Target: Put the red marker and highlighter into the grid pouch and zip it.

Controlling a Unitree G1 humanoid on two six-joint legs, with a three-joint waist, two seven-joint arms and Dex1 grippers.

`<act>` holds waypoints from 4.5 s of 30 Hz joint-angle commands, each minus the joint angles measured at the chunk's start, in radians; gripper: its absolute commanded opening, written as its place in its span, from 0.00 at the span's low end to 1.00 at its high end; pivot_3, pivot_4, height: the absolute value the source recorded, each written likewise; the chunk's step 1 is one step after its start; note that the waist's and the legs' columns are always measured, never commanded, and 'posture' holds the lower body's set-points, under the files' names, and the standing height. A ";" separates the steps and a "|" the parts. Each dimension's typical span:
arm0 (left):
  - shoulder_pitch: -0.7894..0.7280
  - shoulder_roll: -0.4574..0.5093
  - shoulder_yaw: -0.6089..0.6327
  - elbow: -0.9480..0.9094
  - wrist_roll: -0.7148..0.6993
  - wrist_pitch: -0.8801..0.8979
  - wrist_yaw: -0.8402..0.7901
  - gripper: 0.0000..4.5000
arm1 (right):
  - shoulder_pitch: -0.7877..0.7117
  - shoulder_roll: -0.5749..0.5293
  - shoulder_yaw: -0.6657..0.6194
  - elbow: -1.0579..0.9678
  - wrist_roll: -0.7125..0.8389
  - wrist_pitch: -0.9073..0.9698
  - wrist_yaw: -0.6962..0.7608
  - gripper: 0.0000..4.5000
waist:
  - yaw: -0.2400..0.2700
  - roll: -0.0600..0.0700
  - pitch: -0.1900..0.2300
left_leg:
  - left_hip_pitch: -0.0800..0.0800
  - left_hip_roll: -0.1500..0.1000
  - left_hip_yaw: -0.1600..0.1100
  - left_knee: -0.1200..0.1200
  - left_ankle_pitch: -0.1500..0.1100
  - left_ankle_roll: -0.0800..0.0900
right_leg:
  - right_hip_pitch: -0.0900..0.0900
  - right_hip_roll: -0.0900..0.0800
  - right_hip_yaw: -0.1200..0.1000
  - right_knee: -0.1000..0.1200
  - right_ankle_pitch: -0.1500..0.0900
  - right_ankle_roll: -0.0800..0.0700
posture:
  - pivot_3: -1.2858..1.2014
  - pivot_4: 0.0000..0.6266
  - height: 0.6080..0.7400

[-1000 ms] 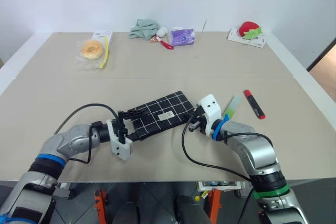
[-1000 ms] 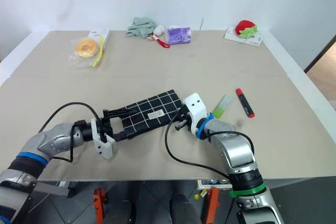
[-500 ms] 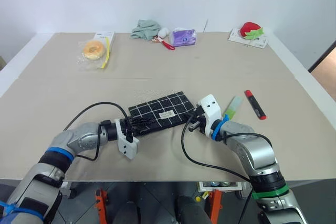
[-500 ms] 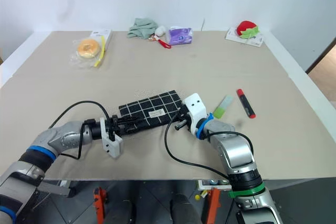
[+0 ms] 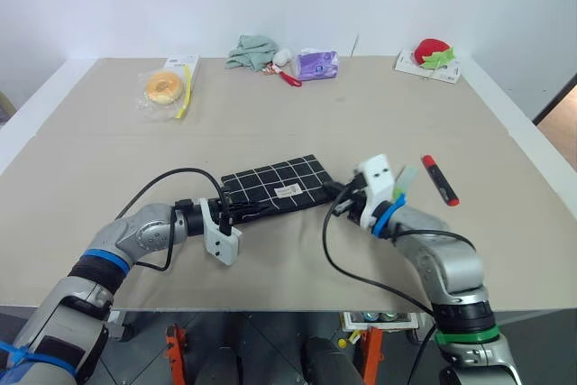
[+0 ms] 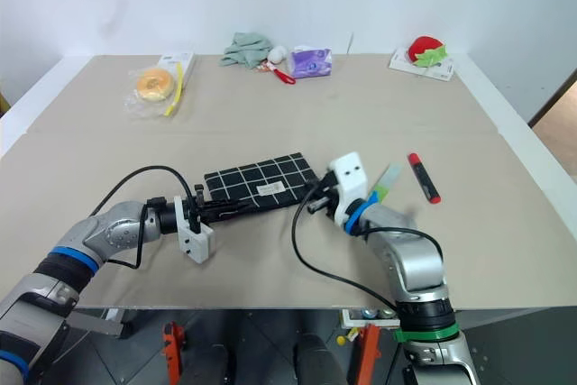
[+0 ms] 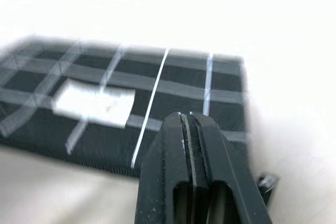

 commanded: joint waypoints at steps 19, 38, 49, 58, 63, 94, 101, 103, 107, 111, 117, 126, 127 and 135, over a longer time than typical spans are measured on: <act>0.054 -0.023 -0.040 -0.061 0.004 0.075 -0.063 0.00 | 0.021 -0.063 0.100 0.003 -0.050 0.156 -0.101 0.94 | 0.000 0.001 0.000 | 0.000 -0.002 0.000 -0.001 0.000 0.000 | 0.000 -0.002 0.000 -0.001 -0.001 0.002 | 0.52 0.24 1.00; 0.056 -0.044 -0.025 -0.073 -0.003 0.104 -0.052 0.00 | 0.039 -0.060 0.198 -0.106 -0.003 0.142 0.026 0.02 | 0.004 0.001 0.000 | -0.001 -0.006 -0.001 -0.001 0.000 0.000 | 0.000 -0.006 0.000 -0.001 -0.003 0.004 | 0.52 0.24 1.00; 0.062 -0.052 -0.021 -0.074 -0.010 0.107 -0.055 0.00 | 0.028 -0.025 0.264 -0.199 0.075 0.120 0.113 0.02 | 0.014 0.001 0.000 | -0.002 -0.009 -0.003 -0.002 0.000 0.000 | 0.000 -0.009 -0.001 -0.002 -0.004 0.006 | 0.52 0.24 1.00; 0.065 -0.050 -0.019 -0.071 -0.012 0.106 -0.055 0.00 | 0.063 -0.009 0.064 -0.198 0.181 0.062 0.111 0.02 | 0.023 0.001 0.000 | -0.003 -0.009 -0.004 -0.003 0.000 0.000 | 0.000 -0.009 -0.003 -0.003 -0.005 0.007 | 0.52 0.24 1.00; 0.048 -0.048 -0.021 -0.050 -0.019 0.097 -0.059 0.00 | 0.047 -0.017 -0.131 -0.152 0.288 0.061 0.082 0.49 | 0.023 0.001 0.000 | -0.004 -0.009 -0.004 -0.002 0.000 0.000 | 0.000 -0.009 -0.003 -0.003 -0.005 0.006 | 0.52 0.24 1.00; -0.066 -0.091 -0.020 0.069 -0.096 0.027 -0.110 0.00 | -0.009 -0.289 -0.325 0.437 -0.084 -0.091 -0.190 0.98 | 0.026 0.002 0.001 | -0.003 -0.012 -0.004 -0.003 0.003 0.004 | 0.000 -0.011 -0.002 -0.003 -0.002 0.006 | 0.52 0.24 1.00; -0.070 -0.092 -0.017 0.069 -0.087 0.025 -0.103 0.00 | -0.012 -0.352 -0.275 0.488 -0.127 -0.031 -0.163 0.81 | 0.027 0.002 0.001 | -0.004 -0.012 -0.004 -0.003 0.003 0.004 | 0.000 -0.011 -0.002 -0.003 -0.002 0.006 | 0.52 0.24 1.00; -0.072 -0.088 -0.015 0.069 -0.082 0.024 -0.100 0.00 | -0.014 -0.360 -0.272 0.494 -0.135 -0.021 -0.168 0.57 | 0.027 0.002 0.001 | -0.004 -0.012 -0.004 -0.003 0.003 0.004 | 0.000 -0.011 -0.002 -0.003 -0.002 0.006 | 0.52 0.24 1.00; -0.083 -0.084 -0.007 0.085 -0.091 0.025 -0.098 0.00 | -0.004 -0.377 -0.240 0.479 -0.158 -0.066 -0.132 0.17 | 0.027 0.002 0.001 | -0.004 -0.012 -0.004 -0.003 0.003 0.005 | 0.000 -0.011 -0.002 -0.003 -0.002 0.006 | 0.52 0.24 1.00; -0.092 -0.088 -0.007 0.092 -0.092 0.025 -0.098 0.00 | 0.002 -0.403 -0.254 0.417 -0.143 -0.272 -0.014 0.14 | 0.027 0.002 0.001 | -0.004 -0.012 -0.004 -0.003 0.004 0.005 | 0.000 -0.011 -0.002 -0.003 -0.002 0.006 | 0.52 0.24 1.00; -0.095 -0.102 -0.006 0.097 -0.141 0.033 -0.129 0.00 | 0.086 -0.537 -0.231 0.141 0.019 -0.421 0.423 0.14 | 0.022 0.003 0.004 | -0.004 -0.012 -0.004 -0.003 0.004 0.006 | 0.000 -0.010 -0.001 -0.003 -0.002 0.007 | 0.52 0.24 1.00; -0.098 -0.125 0.009 0.089 -0.241 0.073 -0.194 0.00 | 0.142 -0.703 -0.027 0.018 -0.091 -0.411 0.577 0.14 | 0.024 -0.003 0.008 | -0.007 -0.011 -0.004 -0.003 0.004 0.006 | -0.003 -0.011 -0.002 -0.004 -0.002 0.007 | 0.52 0.24 1.00; -0.097 -0.127 0.009 0.082 -0.249 0.079 -0.200 0.00 | 0.138 -0.703 -0.007 0.033 -0.122 -0.435 0.572 0.14 | 0.024 -0.003 0.008 | -0.009 -0.011 -0.004 -0.002 0.004 0.006 | -0.004 -0.011 -0.002 -0.004 -0.002 0.007 | 0.52 0.24 1.00; -0.080 -0.130 0.010 0.036 -0.267 0.094 -0.224 0.00 | 0.064 -0.665 0.061 0.128 -0.199 -0.498 0.558 0.14 | 0.024 -0.006 0.010 | -0.010 -0.011 -0.004 -0.002 0.004 0.006 | -0.005 -0.011 -0.002 -0.004 -0.001 0.006 | 0.52 0.24 1.00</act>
